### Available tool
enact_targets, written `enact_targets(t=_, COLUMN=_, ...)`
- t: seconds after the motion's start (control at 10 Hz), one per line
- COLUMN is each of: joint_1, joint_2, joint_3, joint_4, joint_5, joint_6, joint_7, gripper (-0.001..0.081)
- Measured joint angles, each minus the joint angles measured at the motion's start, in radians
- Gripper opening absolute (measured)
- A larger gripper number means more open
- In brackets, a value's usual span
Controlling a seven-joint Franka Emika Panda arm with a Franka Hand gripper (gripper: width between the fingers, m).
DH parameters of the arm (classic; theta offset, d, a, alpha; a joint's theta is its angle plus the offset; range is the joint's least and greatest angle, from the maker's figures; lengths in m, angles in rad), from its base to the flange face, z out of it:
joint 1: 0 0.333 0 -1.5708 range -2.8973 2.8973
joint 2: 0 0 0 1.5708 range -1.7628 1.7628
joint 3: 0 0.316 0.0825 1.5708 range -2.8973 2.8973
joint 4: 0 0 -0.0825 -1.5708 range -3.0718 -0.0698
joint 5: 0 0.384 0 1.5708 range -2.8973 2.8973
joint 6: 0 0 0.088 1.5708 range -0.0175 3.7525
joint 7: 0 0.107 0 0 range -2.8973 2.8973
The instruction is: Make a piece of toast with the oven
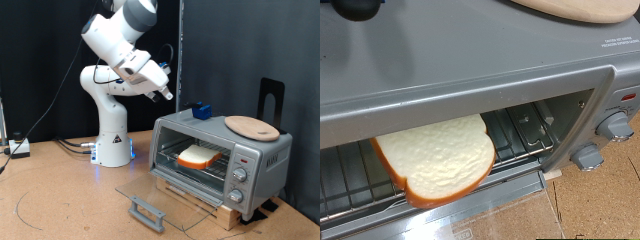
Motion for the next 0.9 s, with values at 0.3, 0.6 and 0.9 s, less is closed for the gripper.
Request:
enact_targets(t=0.3, joint_1=-0.005, joint_2=-0.002, joint_3=0.026, joint_4=-0.005, joint_5=0.008, joint_6=0.022, joint_7=0.169, gripper=0.0807)
enact_targets(t=0.6, joint_1=-0.064, joint_2=0.029, joint_3=0.075, joint_4=-0.004, joint_5=0.033, joint_6=0.177, joint_7=0.487, gripper=0.0807)
enact_targets(t=0.9, joint_1=-0.121, joint_2=0.072, joint_3=0.11, joint_4=0.002, joint_5=0.031, joint_6=0.252, joint_7=0.618, gripper=0.0807)
